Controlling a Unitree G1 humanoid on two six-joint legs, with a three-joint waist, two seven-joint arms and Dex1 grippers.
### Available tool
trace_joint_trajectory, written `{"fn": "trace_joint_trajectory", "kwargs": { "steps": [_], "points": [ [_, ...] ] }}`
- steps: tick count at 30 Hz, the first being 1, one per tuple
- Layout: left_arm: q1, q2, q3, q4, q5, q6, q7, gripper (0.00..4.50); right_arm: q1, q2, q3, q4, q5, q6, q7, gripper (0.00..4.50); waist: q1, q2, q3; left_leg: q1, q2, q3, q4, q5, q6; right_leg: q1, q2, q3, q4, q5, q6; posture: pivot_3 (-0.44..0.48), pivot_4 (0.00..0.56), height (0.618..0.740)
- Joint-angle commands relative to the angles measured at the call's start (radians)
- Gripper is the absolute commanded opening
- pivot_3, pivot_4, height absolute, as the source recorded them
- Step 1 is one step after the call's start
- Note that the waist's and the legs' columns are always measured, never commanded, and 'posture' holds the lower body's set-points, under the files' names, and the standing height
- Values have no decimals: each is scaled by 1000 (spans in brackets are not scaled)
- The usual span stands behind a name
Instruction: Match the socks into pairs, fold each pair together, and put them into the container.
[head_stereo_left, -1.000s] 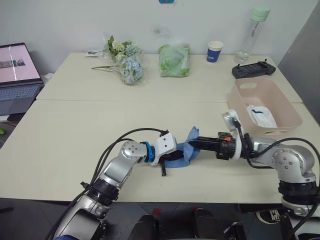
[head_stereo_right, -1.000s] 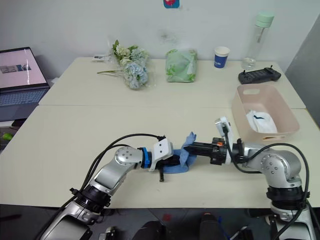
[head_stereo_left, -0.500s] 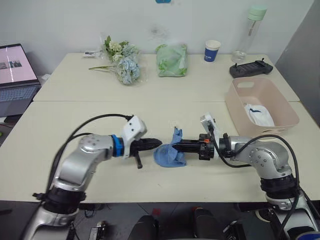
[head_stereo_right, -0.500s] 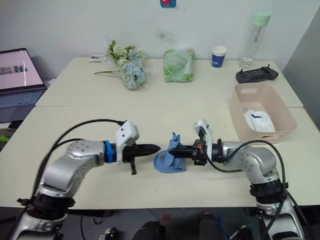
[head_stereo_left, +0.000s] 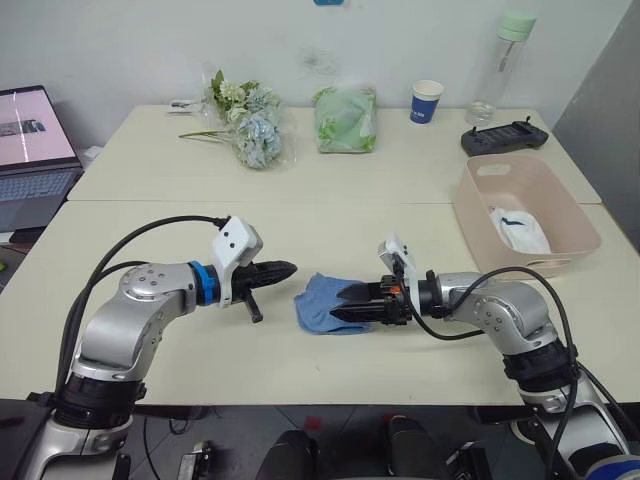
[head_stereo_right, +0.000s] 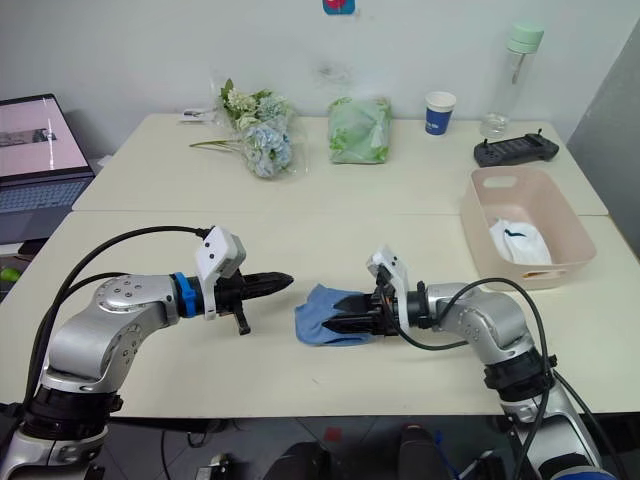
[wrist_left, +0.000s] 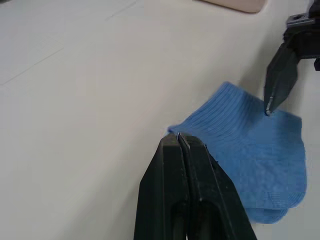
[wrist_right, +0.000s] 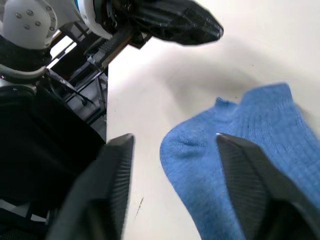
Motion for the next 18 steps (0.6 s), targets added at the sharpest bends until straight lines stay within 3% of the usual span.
{"fn": "trace_joint_trajectory", "kwargs": {
  "steps": [1, 2, 10, 15, 18],
  "points": [
    [-21, -7, -7, -29, -16, -24, -10, 0, -13, 8, -73, -57, 58, 40, -27, 4166, 0, 0, 0, 0, 0, 0, 0, 0, 0, 0, 0, 0, 0, 0, 0, 0, 150, 740],
    [-24, -13, -12, -34, -28, -17, -15, 0, -11, 2, -107, -72, 86, 67, -39, 4481, 0, 0, 0, 0, 0, 0, 0, 0, 0, 0, 0, 0, 0, 0, 0, 0, 150, 740],
    [44, -19, -158, 27, 86, -130, -25, 0, 6, -45, -228, -120, 98, 274, -251, 4481, -1, 0, 0, 0, 0, 0, 0, 0, 0, 0, 0, 0, 0, 0, 0, 0, 150, 740],
    [81, -30, -228, 139, 199, -257, 0, 0, 27, -89, -182, -101, 57, 290, -262, 4481, 1, 0, 0, 0, 0, 1, 0, 0, 0, 0, 0, 0, 0, 0, 0, 0, 150, 740],
    [97, -38, -237, 182, 224, -299, 2, 0, 26, -59, -170, -66, 60, 320, -274, 4481, 2, 0, 0, 0, -1, 1, 0, 0, 0, 1, 0, 0, 0, 0, 0, 0, 150, 740]
  ]
}}
